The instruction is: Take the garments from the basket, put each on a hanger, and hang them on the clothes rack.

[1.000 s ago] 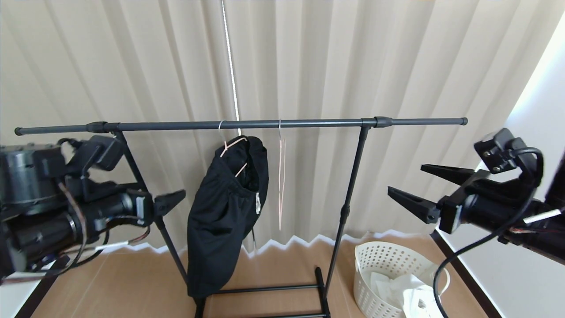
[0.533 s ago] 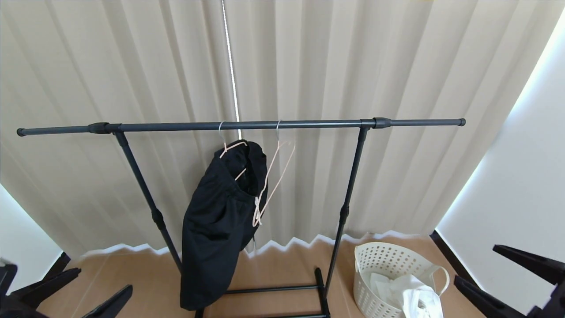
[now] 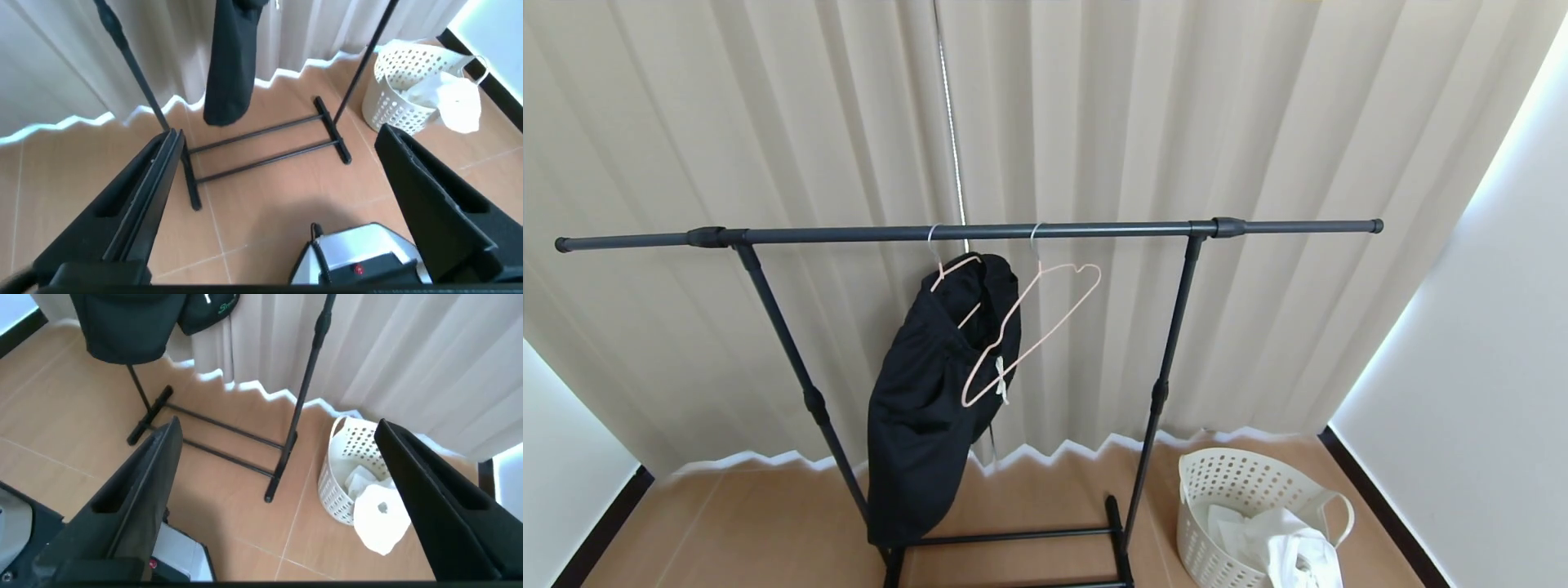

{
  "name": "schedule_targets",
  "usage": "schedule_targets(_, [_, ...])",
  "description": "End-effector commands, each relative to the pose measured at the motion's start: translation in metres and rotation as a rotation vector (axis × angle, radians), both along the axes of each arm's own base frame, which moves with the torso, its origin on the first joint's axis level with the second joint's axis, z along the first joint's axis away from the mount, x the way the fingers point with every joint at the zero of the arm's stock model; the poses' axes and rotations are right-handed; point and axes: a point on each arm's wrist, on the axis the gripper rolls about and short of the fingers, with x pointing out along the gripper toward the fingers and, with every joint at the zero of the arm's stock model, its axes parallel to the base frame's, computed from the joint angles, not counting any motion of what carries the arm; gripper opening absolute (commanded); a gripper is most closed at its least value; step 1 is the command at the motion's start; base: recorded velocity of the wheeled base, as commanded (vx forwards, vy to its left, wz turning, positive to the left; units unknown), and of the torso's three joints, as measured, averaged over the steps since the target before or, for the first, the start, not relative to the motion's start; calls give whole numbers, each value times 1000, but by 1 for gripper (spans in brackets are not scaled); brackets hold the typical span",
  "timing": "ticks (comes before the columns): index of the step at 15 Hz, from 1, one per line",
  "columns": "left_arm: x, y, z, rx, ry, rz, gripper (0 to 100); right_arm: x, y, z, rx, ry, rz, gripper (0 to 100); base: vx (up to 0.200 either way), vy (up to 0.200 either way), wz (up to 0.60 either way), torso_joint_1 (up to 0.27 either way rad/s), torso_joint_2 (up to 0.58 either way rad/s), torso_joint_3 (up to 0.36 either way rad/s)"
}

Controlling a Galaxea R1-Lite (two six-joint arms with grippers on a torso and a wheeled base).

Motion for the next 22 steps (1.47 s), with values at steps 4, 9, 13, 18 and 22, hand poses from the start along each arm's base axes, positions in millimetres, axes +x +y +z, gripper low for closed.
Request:
schedule_targets(4, [-16, 2, 1, -4, -139, 103, 100, -15, -5, -4, 32, -140, -226, 100, 0, 0, 0, 0, 0, 0])
schedule_targets(9, [-25, 1, -2, 26, -270, 176, 100, -22, -5, -5, 50, -221, -279, 100, 0, 0, 0, 0, 0, 0])
schedule_targets(13, [-27, 2, -2, -49, -304, 246, 100, -28, -4, -6, 53, -301, -395, 100, 0, 0, 0, 0, 0, 0])
schedule_targets(18, [-27, 2, -3, -50, -304, 244, 100, -30, -3, -6, 66, -344, -399, 100, 0, 0, 0, 0, 0, 0])
schedule_targets(22, [-27, 2, -2, -61, -304, 251, 100, -30, -3, -6, 76, -342, -366, 100, 0, 0, 0, 0, 0, 0])
